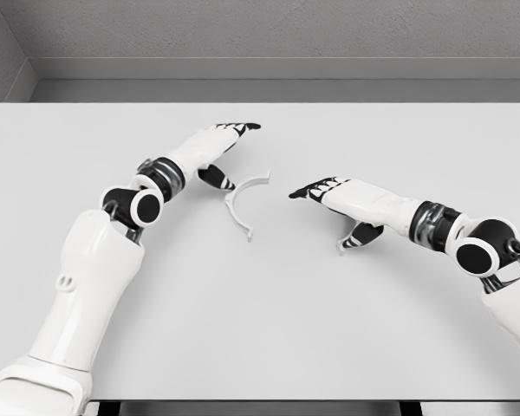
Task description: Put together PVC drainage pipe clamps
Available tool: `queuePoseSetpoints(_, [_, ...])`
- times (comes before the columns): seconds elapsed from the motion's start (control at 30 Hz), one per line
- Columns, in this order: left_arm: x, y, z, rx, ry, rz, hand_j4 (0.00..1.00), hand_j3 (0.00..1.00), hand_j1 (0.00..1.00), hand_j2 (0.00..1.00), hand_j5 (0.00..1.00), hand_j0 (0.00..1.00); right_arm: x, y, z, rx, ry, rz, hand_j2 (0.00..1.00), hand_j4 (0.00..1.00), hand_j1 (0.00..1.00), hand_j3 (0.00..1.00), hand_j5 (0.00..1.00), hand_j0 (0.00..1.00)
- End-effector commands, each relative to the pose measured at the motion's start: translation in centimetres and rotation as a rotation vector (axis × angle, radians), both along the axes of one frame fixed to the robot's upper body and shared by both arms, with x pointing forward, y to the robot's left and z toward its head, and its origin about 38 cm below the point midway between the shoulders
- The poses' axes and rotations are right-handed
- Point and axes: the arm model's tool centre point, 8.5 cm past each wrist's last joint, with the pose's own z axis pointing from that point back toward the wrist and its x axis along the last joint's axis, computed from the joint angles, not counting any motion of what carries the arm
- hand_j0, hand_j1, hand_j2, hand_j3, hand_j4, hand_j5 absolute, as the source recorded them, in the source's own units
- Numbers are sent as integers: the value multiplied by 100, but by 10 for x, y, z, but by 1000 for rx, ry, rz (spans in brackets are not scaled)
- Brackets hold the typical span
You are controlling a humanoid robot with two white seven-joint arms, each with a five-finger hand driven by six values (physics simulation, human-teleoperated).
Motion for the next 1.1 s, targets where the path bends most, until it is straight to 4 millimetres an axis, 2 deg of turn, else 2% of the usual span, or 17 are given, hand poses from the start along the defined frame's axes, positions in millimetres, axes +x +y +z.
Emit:
queuePoseSetpoints(0.0, [0,-1,1,-4,-1,-1,100,100,100,100,100,100,0,1,0,5,1,0,100,100,100,100,100,100])
queuePoseSetpoints(0.23, [0,0,-1,-2,5,6,100,100,100,100,100,100,-1,7,0,20,1,8,100,100,100,100,100,100])
queuePoseSetpoints(0.37, [-2,-6,2,-13,-3,-3,100,100,100,100,100,100,-1,9,0,25,1,10,100,100,100,100,100,100])
queuePoseSetpoints(0.7, [0,4,5,-12,-12,15,100,100,100,100,100,100,-2,14,-1,29,5,19,100,100,100,100,100,100])
queuePoseSetpoints(1.07, [3,9,-1,-4,11,38,100,100,100,100,100,100,-2,22,-1,40,6,32,100,100,100,100,100,100])
